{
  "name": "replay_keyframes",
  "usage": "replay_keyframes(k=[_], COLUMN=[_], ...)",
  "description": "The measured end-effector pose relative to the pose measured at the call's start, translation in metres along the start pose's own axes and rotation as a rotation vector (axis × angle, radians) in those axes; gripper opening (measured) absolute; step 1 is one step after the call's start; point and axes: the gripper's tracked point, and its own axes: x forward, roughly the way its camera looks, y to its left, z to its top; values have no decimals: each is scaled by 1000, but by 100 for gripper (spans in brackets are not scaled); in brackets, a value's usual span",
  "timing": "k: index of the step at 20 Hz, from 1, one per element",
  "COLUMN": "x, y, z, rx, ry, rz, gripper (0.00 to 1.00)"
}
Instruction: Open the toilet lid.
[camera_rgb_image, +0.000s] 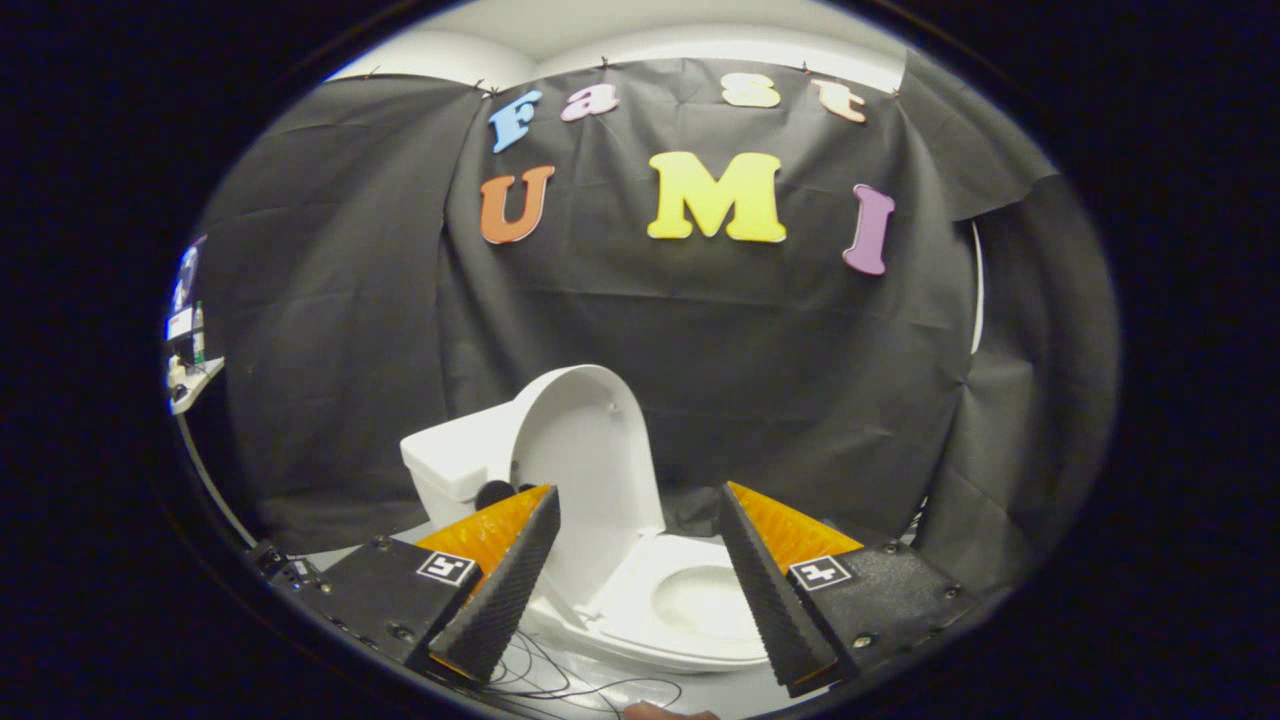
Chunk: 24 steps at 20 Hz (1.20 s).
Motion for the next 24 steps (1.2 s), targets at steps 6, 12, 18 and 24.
replay_keyframes(k=[6, 12, 18, 24], x=[-33, -64, -93, -94], y=[-56, -106, -119, -122], z=[-22, -70, -49, -54], rx=[5, 97, 51, 71], ry=[-91, -78, -273, -295], rz=[-48, -104, -85, -68], gripper=[100, 100, 100, 100])
